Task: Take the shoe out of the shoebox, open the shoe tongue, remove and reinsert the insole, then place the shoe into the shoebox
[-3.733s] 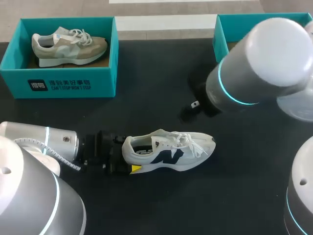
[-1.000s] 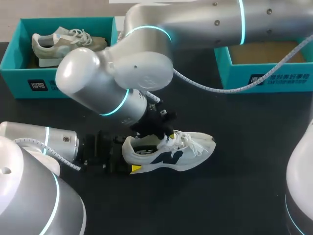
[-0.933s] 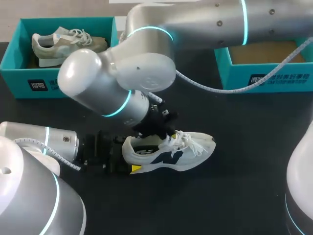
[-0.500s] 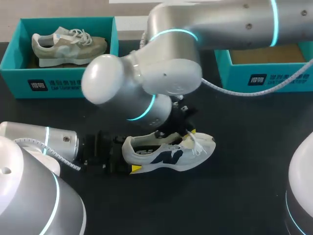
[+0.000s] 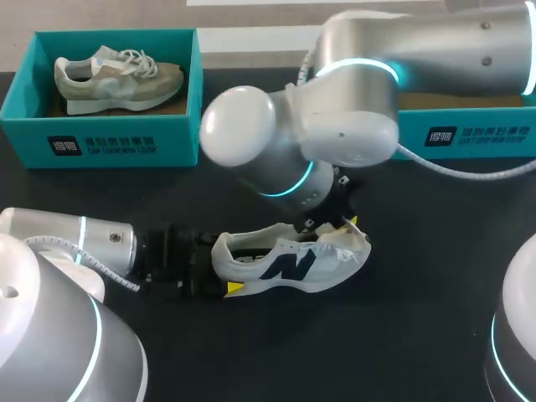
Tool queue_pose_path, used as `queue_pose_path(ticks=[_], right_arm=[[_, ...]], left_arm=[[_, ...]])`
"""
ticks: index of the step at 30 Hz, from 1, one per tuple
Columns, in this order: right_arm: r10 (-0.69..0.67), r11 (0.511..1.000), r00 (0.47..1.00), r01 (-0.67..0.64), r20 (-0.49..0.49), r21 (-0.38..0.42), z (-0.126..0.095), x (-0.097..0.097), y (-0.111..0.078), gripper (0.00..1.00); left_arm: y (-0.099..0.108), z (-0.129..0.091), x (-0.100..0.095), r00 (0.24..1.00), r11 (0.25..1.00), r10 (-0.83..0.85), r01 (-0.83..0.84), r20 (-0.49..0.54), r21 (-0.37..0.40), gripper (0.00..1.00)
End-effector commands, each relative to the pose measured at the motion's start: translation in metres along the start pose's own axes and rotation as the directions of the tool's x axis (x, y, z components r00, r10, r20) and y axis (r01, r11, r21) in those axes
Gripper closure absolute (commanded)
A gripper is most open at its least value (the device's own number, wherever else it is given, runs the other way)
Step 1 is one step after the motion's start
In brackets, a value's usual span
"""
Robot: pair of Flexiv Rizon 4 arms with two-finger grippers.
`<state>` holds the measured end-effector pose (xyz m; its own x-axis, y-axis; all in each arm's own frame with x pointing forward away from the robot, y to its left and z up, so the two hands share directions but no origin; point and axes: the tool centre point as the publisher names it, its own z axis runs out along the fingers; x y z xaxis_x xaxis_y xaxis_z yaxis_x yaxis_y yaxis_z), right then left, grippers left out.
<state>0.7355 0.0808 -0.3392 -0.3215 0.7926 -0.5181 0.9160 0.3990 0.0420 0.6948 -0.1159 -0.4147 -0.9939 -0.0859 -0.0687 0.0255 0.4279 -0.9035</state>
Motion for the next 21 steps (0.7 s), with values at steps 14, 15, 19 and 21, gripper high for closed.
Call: queue_pose_path(ticks=[14, 15, 19, 21], right_arm=[[0.012, 1.000, 0.995, -0.014, -0.103, -0.013, 0.012, -0.004, -0.004, 0.05], [0.024, 0.999, 0.995, -0.027, -0.096, -0.024, 0.005, -0.007, -0.004, 0.01], [0.034, 0.994, 0.997, -0.040, -0.065, -0.097, -0.028, -0.019, 0.000, 0.00], [0.009, 0.989, 0.998, -0.017, -0.055, -0.149, -0.046, -0.022, 0.005, 0.00]], left_arm=[[0.003, -0.001, 0.002, 1.000, 1.000, 0.001, -0.001, 0.001, -0.004, 1.00], [0.003, -0.001, 0.002, 1.000, 1.000, 0.001, -0.001, 0.001, -0.004, 1.00], [0.003, -0.001, 0.002, 1.000, 1.000, 0.001, -0.001, 0.001, -0.004, 1.00], [0.003, -0.001, 0.002, 1.000, 1.000, 0.001, -0.001, 0.001, -0.004, 1.00]])
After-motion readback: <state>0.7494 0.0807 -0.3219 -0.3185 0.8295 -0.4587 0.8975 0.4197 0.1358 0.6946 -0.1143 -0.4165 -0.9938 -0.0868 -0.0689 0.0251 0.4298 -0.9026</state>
